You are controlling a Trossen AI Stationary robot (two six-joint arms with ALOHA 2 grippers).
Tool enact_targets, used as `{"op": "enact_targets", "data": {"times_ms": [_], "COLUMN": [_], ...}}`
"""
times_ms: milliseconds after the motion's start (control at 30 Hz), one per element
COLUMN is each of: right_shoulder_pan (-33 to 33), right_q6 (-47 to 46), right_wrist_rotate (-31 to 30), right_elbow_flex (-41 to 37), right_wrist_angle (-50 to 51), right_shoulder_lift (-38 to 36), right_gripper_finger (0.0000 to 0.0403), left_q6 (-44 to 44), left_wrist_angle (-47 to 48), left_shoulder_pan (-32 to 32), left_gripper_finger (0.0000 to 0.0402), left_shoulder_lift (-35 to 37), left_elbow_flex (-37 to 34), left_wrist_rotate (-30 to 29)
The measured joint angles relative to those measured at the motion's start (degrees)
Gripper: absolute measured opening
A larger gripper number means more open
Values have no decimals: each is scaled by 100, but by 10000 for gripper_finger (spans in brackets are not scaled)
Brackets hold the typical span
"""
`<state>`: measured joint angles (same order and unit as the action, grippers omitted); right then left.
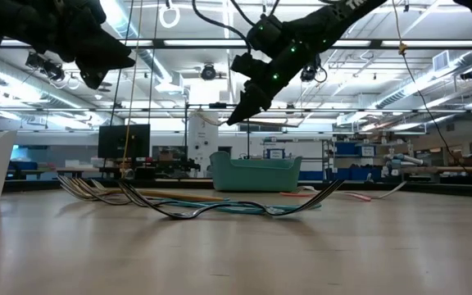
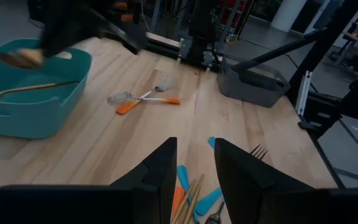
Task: Sort silverware by color (type)
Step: Put the gold fork into the blue bin
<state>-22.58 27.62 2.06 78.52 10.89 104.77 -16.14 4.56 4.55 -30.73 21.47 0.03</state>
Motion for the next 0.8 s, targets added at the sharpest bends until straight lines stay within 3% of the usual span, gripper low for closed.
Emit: {"op": "enact_targets", "data": {"times_ms": [467, 800], "right_shoulder_pan": [-503, -867], "right_q6": [-374, -816], "right_wrist_rotate": [784, 733], "right_elbow_flex": [-36, -1106], "right_wrist_angle": [-1161, -2529], "right_shoulder_lift": [2, 11], "right_gripper_finger": [23, 23], "left_q6": [74, 92], "left_wrist_angle": [10, 34], "left_shoulder_pan": [-185, -185], "left_gripper_finger": [116, 116], "left_shoulder_lift": [-2, -2], "left_elbow_flex": [0, 0], "left_wrist_rotate": [-327, -329]}}
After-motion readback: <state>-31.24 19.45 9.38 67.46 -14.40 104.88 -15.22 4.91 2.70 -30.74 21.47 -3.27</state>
